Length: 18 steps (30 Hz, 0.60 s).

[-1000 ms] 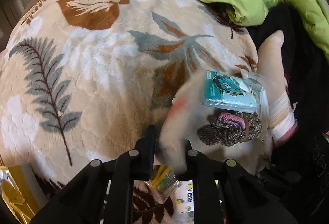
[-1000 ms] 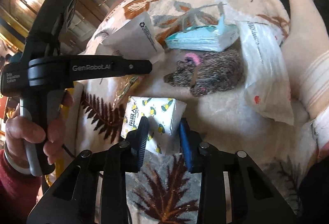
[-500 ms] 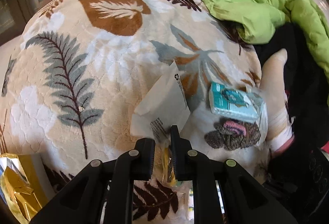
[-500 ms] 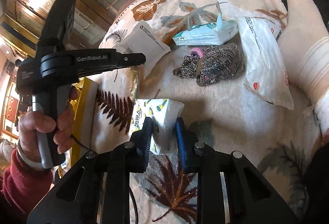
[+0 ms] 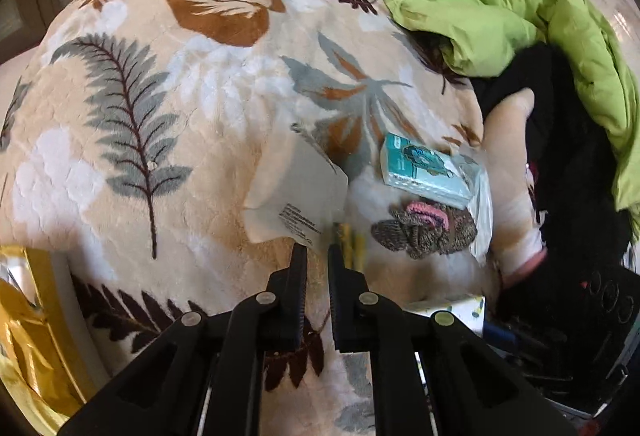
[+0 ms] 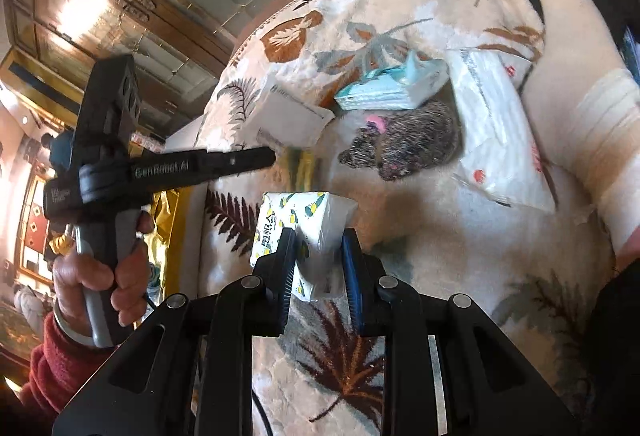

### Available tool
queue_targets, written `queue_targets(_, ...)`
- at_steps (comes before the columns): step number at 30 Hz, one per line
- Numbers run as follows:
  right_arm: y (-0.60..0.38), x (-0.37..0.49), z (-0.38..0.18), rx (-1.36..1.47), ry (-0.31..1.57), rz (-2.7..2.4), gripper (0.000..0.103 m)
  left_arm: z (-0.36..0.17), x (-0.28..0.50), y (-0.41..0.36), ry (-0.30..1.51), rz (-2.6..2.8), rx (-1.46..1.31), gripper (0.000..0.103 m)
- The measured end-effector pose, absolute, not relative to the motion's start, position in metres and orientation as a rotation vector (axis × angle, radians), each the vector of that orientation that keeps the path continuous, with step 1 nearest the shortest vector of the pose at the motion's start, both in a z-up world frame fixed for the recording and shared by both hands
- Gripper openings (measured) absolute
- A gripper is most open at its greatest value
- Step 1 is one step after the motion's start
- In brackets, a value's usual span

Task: Organize soft objects
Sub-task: 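Carry the clear bag and tissue pack into the tray and open both grippers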

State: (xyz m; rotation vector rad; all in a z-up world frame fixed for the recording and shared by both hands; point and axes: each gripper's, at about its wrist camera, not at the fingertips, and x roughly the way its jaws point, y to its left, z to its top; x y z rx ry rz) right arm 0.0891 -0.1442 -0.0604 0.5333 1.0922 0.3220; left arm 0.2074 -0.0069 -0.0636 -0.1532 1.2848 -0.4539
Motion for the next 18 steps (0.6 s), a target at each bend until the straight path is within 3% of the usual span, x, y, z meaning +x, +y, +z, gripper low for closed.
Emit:
queue_targets(5, -0.151, 0.085, -0.061, 0.543, 1.100, 0.316, 0.022, -0.070, 0.208, -0.026, 1.316, -0.479, -0.147, 0.015)
queue_targets(8, -0.157, 0.083, -0.063, 0.561, 1.101, 0.313, 0.022, -0.067, 0.209, -0.037, 1.313, -0.504, -0.154, 0.027)
queue_targets(10, -0.161, 0.084, -0.064, 0.575, 1.103, 0.312, 0.022, -0.068, 0.210, -0.043, 1.317, -0.511, -0.139, 0.043)
queue_targets(11, -0.163, 0.083, -0.064, 0.575, 1.101, 0.310, 0.022, -0.070, 0.210, -0.047, 1.325, -0.514, -0.135, 0.046)
queue_targets(18, -0.171, 0.082, -0.070, 0.589, 1.115, 0.299, 0.022, -0.087, 0.205, -0.066, 1.375, -0.505, -0.080, 0.047)
